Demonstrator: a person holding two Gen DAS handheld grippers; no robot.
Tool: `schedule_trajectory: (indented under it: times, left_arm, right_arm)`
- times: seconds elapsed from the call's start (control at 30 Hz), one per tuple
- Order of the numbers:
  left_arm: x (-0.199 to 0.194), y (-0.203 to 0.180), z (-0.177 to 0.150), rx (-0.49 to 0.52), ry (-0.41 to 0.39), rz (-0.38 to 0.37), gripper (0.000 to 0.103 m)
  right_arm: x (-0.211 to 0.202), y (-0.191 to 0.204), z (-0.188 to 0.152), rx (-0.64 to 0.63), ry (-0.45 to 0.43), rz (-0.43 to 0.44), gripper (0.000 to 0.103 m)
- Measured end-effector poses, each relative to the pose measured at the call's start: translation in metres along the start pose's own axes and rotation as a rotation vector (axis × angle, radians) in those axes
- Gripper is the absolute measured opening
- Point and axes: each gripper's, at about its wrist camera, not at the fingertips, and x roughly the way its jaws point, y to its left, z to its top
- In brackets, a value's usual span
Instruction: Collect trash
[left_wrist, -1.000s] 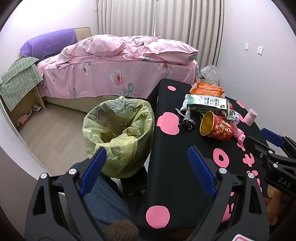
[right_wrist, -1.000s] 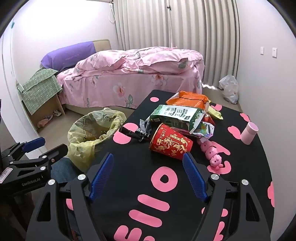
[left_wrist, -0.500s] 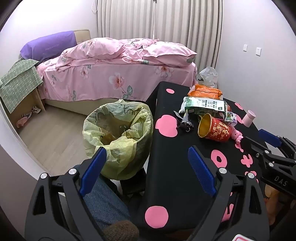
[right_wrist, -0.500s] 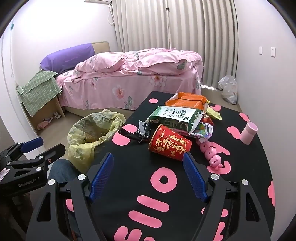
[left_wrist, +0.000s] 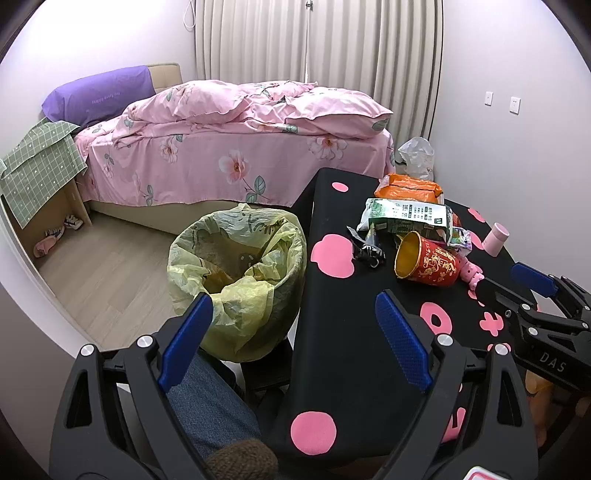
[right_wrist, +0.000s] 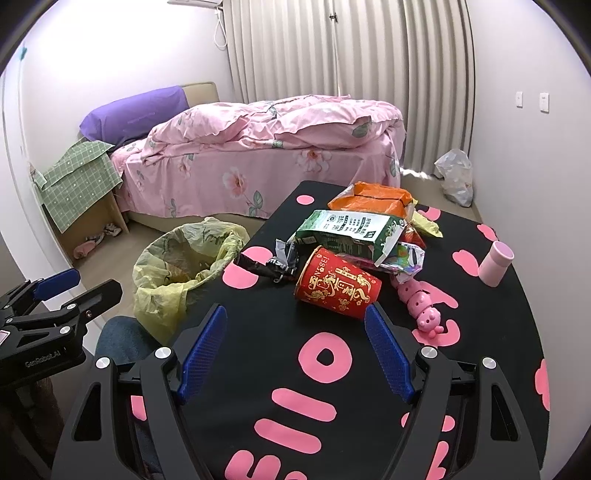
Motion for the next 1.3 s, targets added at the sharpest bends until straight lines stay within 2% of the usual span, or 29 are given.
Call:
schedule_trajectory:
  times: [1.3]
  left_arm:
    - [0.0009,0.0004,-0.0023,0.0,0.003,-0.003,0.085]
  right_arm:
    - [-0.0014,-0.0005,-0.0015,0.008,-0.005,0.005,0.073]
